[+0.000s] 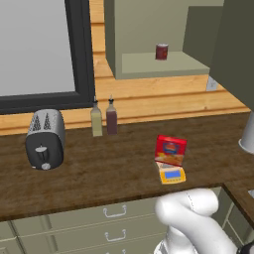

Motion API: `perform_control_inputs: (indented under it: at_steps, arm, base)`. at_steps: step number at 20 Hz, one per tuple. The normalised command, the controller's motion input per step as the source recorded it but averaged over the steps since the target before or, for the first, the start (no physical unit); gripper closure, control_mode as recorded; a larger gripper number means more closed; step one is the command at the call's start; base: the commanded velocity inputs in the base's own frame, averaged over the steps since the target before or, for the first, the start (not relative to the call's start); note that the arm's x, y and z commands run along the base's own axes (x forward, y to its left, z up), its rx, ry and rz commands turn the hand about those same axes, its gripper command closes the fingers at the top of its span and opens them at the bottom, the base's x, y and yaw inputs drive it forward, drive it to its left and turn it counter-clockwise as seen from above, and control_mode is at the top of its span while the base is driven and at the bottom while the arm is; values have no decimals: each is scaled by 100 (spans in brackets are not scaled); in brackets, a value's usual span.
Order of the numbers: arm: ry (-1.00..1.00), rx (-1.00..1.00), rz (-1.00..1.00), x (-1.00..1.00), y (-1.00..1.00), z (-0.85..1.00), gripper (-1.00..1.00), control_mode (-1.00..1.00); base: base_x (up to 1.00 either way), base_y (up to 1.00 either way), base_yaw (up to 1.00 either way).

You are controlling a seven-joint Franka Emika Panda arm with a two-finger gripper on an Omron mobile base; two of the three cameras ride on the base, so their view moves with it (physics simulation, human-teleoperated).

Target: Pick the boxed food and place it on the digital scale for weighing, and close the cabinet.

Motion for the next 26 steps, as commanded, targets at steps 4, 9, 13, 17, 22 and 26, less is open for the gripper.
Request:
perform_control_inputs:
  at_steps: [4, 9, 13, 17, 22, 26]
  arm:
    - [-25, -1, 5, 16, 19, 79, -100, -100]
    - [-27, 2, 10, 10, 75, 67, -100, -100]
    - [-29, 0, 10, 0, 100, 64, -100, -100]
    - [-28, 1, 10, -11, 100, 93, -100, -100]
    - [-19, 1, 7, -11, 100, 99, -100, -100]
    - [-3, 0, 1, 30, 100, 53, -100, -100]
  base:
    - [0, 0, 0]
    - [0, 0, 0]
    - [0, 0, 0]
    - [0, 0, 0]
    - [0, 0, 0]
    - [0, 0, 0]
